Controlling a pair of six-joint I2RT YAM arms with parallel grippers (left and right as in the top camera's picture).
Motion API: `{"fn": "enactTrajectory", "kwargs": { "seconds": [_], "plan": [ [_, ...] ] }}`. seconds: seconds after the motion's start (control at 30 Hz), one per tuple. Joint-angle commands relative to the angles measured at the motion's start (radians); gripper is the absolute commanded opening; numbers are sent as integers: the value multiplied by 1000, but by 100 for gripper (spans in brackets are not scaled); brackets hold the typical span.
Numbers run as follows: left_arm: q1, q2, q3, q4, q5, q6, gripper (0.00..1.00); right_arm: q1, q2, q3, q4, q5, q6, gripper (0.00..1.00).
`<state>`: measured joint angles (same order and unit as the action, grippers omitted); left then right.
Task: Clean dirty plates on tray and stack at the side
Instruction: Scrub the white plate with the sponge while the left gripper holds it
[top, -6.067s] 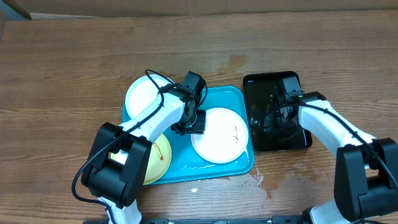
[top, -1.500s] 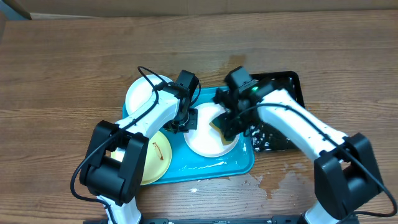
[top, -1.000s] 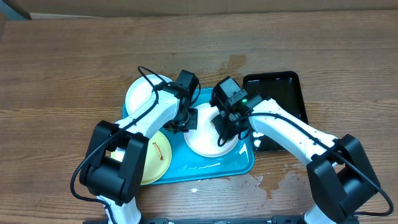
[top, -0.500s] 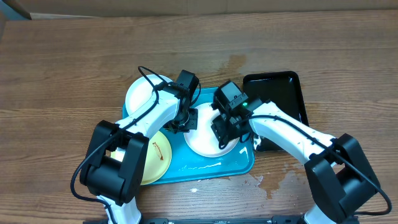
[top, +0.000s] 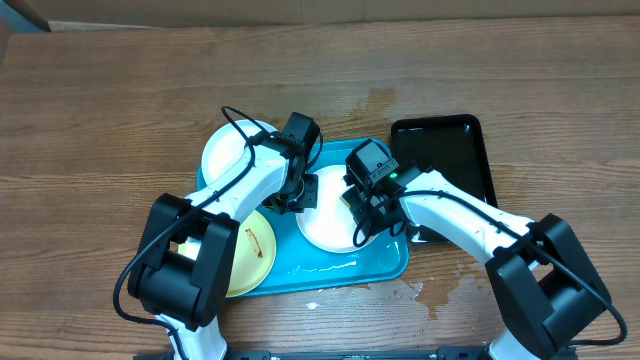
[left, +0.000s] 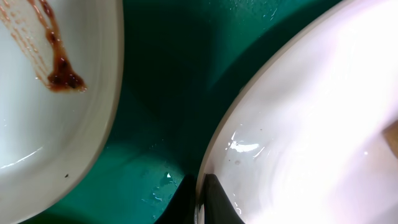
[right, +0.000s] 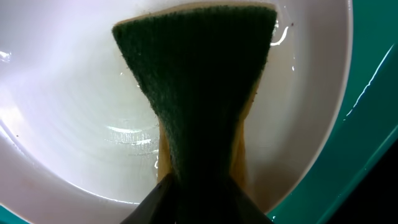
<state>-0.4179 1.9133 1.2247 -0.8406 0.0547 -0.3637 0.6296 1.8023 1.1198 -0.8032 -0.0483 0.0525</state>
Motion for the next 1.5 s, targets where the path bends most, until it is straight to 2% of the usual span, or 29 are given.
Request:
{"fn": "enactTrajectory", "kwargs": {
  "seconds": [0.0,0.1,0.17,0.5,0.97,1.47],
  "plan": [
    [-1,24,-12,5,-37,12,4,23,-8,-4,2,3,1,19],
    [-1,24,-12,8,-36,11,4,35,-8,-5,2,3,2,7],
    [-1,24,-12,8,-36,11,4,43,-8,-6,2,7,5,4],
    [-1,24,-12,8,-36,11,4,51,-8,-74,64,33,39,4],
    [-1,24,-12,8,-37,28,4,51,-8,-87,120,208,79,4],
    [-2,24,-12,6,-36,50,4,51,-6,-87,200,224,79,4]
  ]
}}
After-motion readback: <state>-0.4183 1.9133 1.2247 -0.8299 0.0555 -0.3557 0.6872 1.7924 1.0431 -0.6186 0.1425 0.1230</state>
